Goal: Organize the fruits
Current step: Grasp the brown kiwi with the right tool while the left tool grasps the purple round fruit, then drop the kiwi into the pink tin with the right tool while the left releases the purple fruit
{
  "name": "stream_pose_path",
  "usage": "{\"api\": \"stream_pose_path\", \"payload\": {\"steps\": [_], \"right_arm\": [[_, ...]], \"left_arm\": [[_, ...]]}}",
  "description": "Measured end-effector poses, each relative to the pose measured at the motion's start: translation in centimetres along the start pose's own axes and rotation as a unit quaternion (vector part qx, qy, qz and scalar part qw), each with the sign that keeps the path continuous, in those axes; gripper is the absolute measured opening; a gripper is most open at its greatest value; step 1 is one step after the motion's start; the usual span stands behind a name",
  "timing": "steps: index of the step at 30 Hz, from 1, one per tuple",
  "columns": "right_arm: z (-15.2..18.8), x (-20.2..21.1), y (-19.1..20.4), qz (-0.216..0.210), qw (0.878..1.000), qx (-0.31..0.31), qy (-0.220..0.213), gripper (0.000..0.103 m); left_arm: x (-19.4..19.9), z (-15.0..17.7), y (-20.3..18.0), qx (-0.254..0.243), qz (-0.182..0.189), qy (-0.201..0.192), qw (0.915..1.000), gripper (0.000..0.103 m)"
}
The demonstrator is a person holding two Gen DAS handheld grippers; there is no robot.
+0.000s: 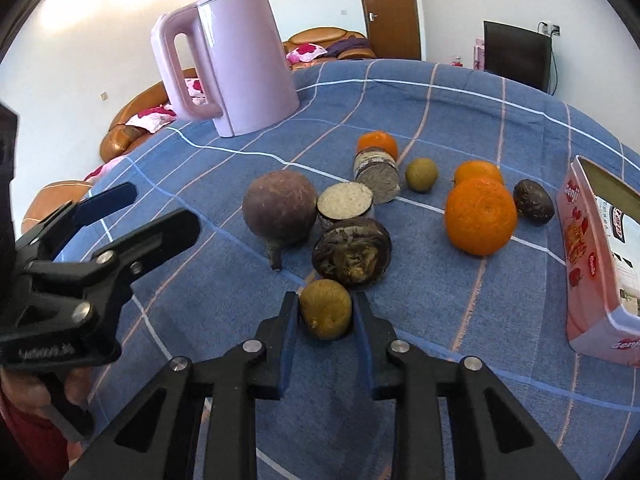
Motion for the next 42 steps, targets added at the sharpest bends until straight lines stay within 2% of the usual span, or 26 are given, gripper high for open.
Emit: {"api": "stream_pose_path", "payload": {"steps": [2,4,6,8,10,13,18,20,21,23,26,29,32,37,42], "right_arm": [[0.0,1.4,-1.1,0.008,1.000,0.000,-0.023,0.028],[-0.5,3.3,-2.6,0.025,0.997,-0.006,-0.068,0.028],[-0.9,5.1,-4.4,0.052,0.992,-0.021,-0.111,0.028],[-1.2,5.9,-5.7,0.073,0.988,-0.037,-0.133,0.028],[-1.4,6.3,-6.8,0.079,0.985,-0.058,-0.143,0.028],[-1.6,6.5,-7.6,0.076,0.984,-0.074,-0.143,0.028],[-1.6,6.4,-8.2,0.073,0.984,-0.086,-0.141,0.028],[-1.5,6.3,-8.5,0.072,0.984,-0.093,-0.137,0.028],[-1.5,6.3,-8.6,0.070,0.983,-0.096,-0.136,0.028],[-1.4,6.2,-8.9,0.068,0.983,-0.104,-0.136,0.028],[-1.3,6.2,-9.4,0.066,0.982,-0.115,-0.134,0.028],[-1.2,6.3,-9.9,0.061,0.981,-0.127,-0.136,0.028],[-1.2,7.0,-10.1,0.063,0.978,-0.128,-0.153,0.028],[-1.7,10.1,-10.6,0.097,0.966,-0.117,-0.210,0.028],[-1.9,13.1,-13.1,0.156,0.948,-0.116,-0.253,0.028]], "left_arm": [[-0.3,-0.6,-0.7,-0.002,0.015,-0.002,0.9999,0.102],[-1.1,-1.2,-1.4,-0.010,0.020,0.000,0.9998,0.102],[-2.3,-1.8,-2.4,-0.016,0.023,0.008,0.9996,0.099],[-3.7,-2.2,-3.2,-0.016,0.036,0.023,0.9990,0.092],[-4.7,-2.2,-3.5,-0.014,0.027,0.035,0.9989,0.089],[-6.1,-1.9,-2.9,0.012,0.029,0.055,0.9980,0.077],[-7.0,-1.1,-1.2,0.088,0.082,0.074,0.9900,0.080],[-7.2,-0.7,-0.8,0.115,0.100,0.079,0.9851,0.077],[-7.0,-0.5,-0.7,0.121,0.106,0.077,0.9840,0.075],[-6.2,-0.4,-1.2,0.113,0.122,0.067,0.9838,0.052],[-5.6,-0.1,-1.5,0.108,0.116,0.064,0.9853,0.052],[-5.6,-0.1,-0.9,0.131,0.127,0.062,0.9813,0.052],[-5.4,-0.5,-0.2,0.142,0.115,0.047,0.9820,0.052],[-2.9,-1.8,0.2,0.139,0.088,-0.015,0.9863,0.052],[-1.2,-3.5,-2.2,0.091,0.087,-0.045,0.9910,0.052]]}}
Point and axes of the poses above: each gripper's, at about its wrist camera, not at the fingertips, and x roughly against the way its jaws point, y to its left, z to its underside, the point moved 6 cm from there along -x, roughly the way its jaws point, and after that the axes turned 2 degrees about -x, right-handed, at the moved point
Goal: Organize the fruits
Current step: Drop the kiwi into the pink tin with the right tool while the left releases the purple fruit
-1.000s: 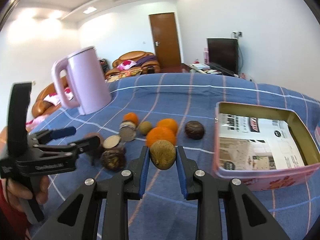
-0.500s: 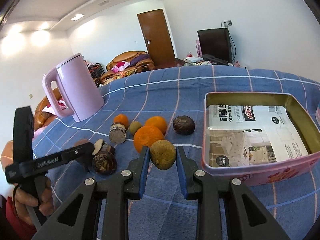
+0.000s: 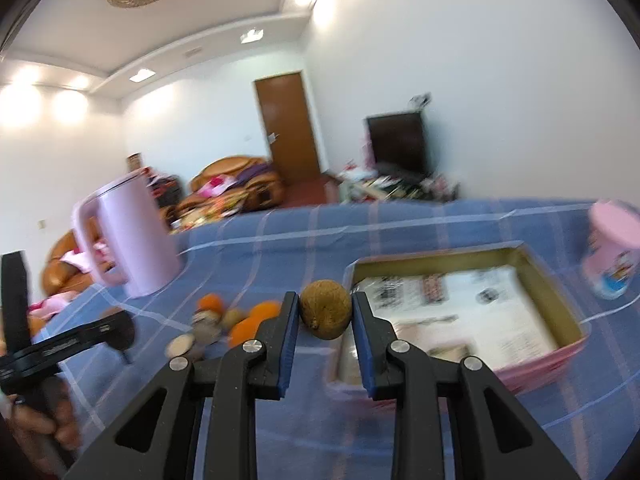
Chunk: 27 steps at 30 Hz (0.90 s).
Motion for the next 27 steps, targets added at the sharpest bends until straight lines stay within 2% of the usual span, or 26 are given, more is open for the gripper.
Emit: {"api": "stream_pose_path", "payload": {"steps": [5,10,18,21,27], "right_arm": [[-1.2,0.7,-4.6,0.066,0.997,0.017,-0.021,0.028],[-1.5,0.7,-9.3,0.109,0.994,0.007,-0.013,0.028],[-1.0,-1.3,-12.7,0.125,0.992,0.008,0.032,0.028],[-0.6,-1.9,-13.2,0.124,0.991,0.004,0.047,0.028],[-0.3,-2.8,-13.6,0.115,0.991,-0.010,0.067,0.028]], "left_arm": [[-0.4,-0.8,-4.6,-0.050,0.024,-0.013,0.9984,0.052],[-2.3,-1.3,-9.5,-0.065,0.063,-0.003,0.9959,0.052],[-5.7,-0.7,-19.0,-0.104,0.109,0.020,0.9883,0.052],[-7.3,0.2,-21.0,-0.105,0.119,0.038,0.9866,0.052],[-9.8,2.6,-23.2,-0.120,0.114,0.069,0.9839,0.052]]}}
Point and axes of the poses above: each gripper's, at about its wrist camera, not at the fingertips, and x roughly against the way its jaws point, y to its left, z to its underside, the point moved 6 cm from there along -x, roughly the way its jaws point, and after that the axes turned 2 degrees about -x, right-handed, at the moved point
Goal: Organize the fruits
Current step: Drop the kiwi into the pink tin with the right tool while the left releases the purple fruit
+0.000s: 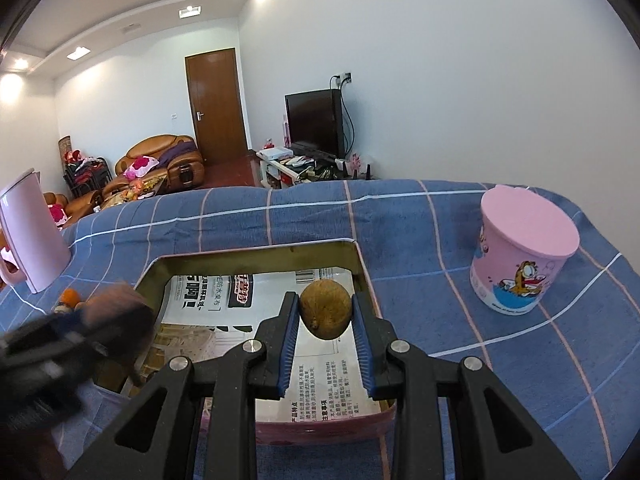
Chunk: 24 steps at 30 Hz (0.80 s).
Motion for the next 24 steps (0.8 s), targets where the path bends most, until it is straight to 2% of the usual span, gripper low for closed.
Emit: {"api": "stream_pose_path", "payload": {"steps": [3,7,13,24], "right_arm": [[0.1,-0.5,-0.1,-0.002,1.000,-0.004,0.011,0.028],[0.2,-1.2,-0.1,-0.002,1.000,-0.010,0.026,0.028],[0.5,-1.6,-0.1,0.000,0.999,-0.008,0.040,0.028],[0.8,-2.0,0.3,-0.022,0.998,-0.019,0.060,0.029]], "left_arm": [[-0.6,0.6,-0.5,-0.017,-0.008,0.010,0.9998,0.052],[-1.4,0.6,-0.4,-0.009,-0.008,0.021,0.9997,0.052],[-1.3,0.6,-0.2,-0.009,-0.015,0.020,0.9996,0.052],[-1.6,0.6,-0.2,-0.008,-0.019,0.026,0.9994,0.052]]}}
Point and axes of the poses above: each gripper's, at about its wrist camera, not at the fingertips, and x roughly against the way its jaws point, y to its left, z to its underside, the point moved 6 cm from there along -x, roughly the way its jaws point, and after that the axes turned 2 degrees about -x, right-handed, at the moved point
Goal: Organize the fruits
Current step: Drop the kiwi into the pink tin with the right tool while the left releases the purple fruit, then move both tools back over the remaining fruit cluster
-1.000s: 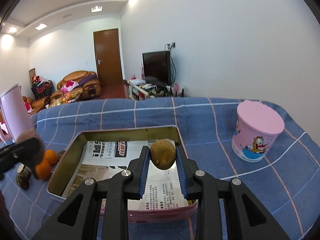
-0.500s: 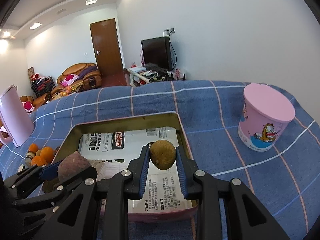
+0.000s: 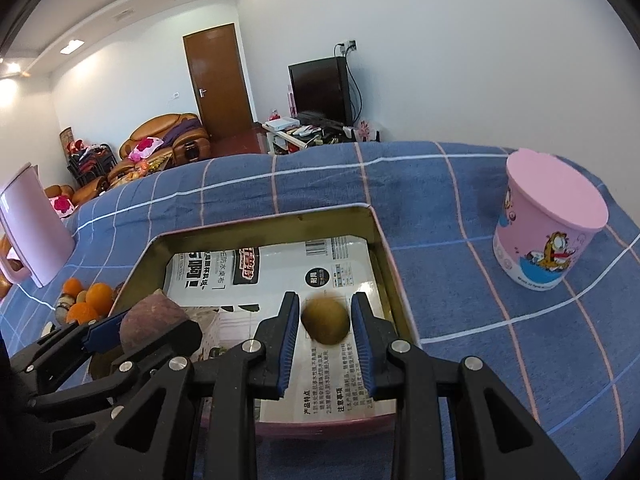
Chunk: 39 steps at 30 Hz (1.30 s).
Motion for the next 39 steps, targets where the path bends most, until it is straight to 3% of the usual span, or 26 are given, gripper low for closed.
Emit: {"api": "stream_pose_path", "payload": {"steps": [6,10,12,14,16,19,23,28,33,39], "right_arm": [[0.0,-0.2,-0.1,-0.001,1.000,-0.010,0.003,0.032],[-0.3,0.5,-0.3,-0.011,1.000,-0.022,-0.014,0.042],[-0.6,1.2,-0.5,-0.016,0.999,-0.028,-0.030,0.050],[-1.0,2.2,-0.7,-0.012,0.998,-0.032,-0.056,0.062],[-1.6,3.6,-1.1,-0.013,0.995,-0.040,-0.091,0.071],[-2.3,5.5,-1.6,-0.006,0.989,-0.055,-0.137,0.080],[-2.6,6.5,-3.0,0.041,0.982,-0.071,-0.170,0.081],[-2.6,6.1,-4.5,0.058,0.980,-0.097,-0.163,0.081],[-2.2,5.6,-4.4,0.075,0.981,-0.085,-0.157,0.081],[-1.6,5.7,-3.7,0.084,0.982,-0.068,-0.158,0.081]], "left_arm": [[0.0,0.0,0.0,0.002,-0.002,-0.002,1.0000,0.052],[0.2,-0.1,0.2,0.009,0.000,-0.009,0.9999,0.054],[0.8,-0.3,0.5,0.017,-0.002,-0.027,0.9995,0.062],[1.9,-0.6,0.7,0.023,-0.007,-0.054,0.9983,0.081],[3.2,-1.0,0.8,0.023,-0.011,-0.079,0.9965,0.093],[5.3,-1.9,1.6,0.025,-0.032,-0.122,0.9917,0.103],[6.1,-2.2,4.2,0.047,-0.073,-0.131,0.9876,0.103],[5.6,-1.5,7.1,0.062,-0.113,-0.110,0.9855,0.103],[5.5,-1.1,7.7,0.026,-0.158,-0.108,0.9811,0.103],[6.4,0.4,7.9,-0.010,-0.180,-0.103,0.9781,0.103]]}}
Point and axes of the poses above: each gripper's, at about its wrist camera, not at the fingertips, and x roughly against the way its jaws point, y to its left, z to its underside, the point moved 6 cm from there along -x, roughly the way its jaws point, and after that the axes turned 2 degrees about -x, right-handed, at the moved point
